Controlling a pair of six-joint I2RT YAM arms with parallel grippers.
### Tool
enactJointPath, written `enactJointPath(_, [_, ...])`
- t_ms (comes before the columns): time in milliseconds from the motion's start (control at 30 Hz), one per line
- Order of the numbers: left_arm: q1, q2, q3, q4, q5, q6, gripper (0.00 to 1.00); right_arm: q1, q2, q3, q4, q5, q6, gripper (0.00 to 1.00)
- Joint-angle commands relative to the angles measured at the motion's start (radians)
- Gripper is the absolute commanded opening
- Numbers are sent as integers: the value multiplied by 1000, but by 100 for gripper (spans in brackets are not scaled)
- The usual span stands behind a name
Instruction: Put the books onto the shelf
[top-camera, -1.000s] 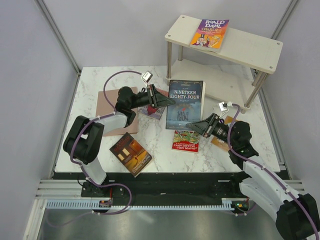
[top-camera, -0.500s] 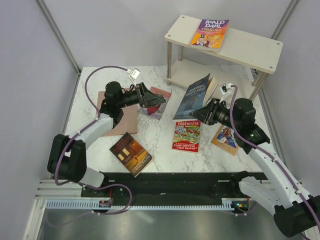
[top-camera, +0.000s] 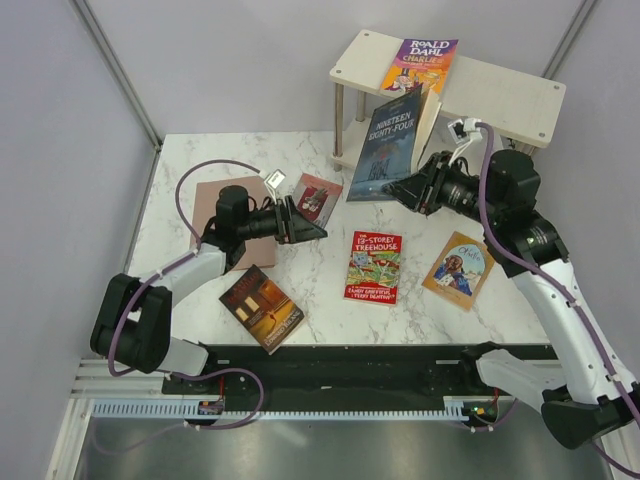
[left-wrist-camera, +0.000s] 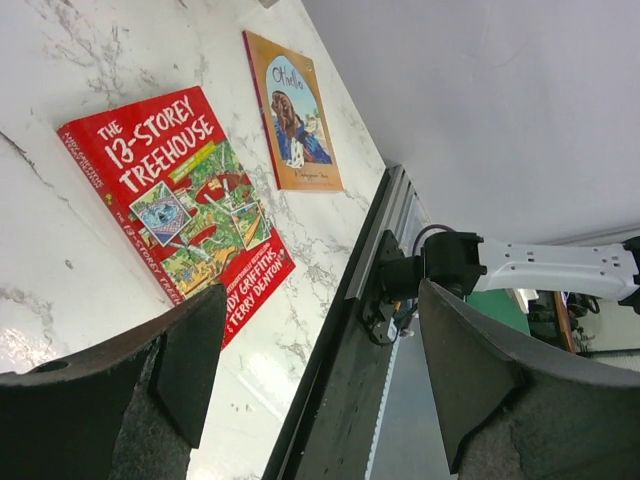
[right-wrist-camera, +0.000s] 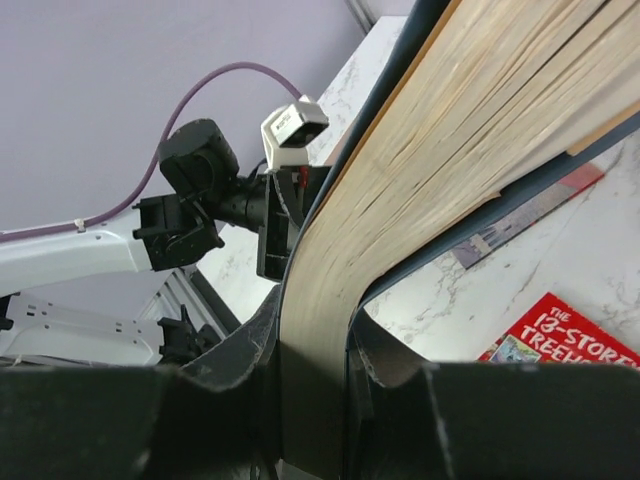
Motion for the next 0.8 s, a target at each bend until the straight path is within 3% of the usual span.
enactJointPath(0, [-4,-26,-20,12,-2,53,82,-21,9,185,-6,97,-120,0])
enactJointPath(333, [-12,-21,-44,14,-1,65,82,-181,171,454,-112,113,-167,0])
enactJointPath(767, [-15,-29,-53,15,10,57,82,-514,410,657,-40,-166,-47,0])
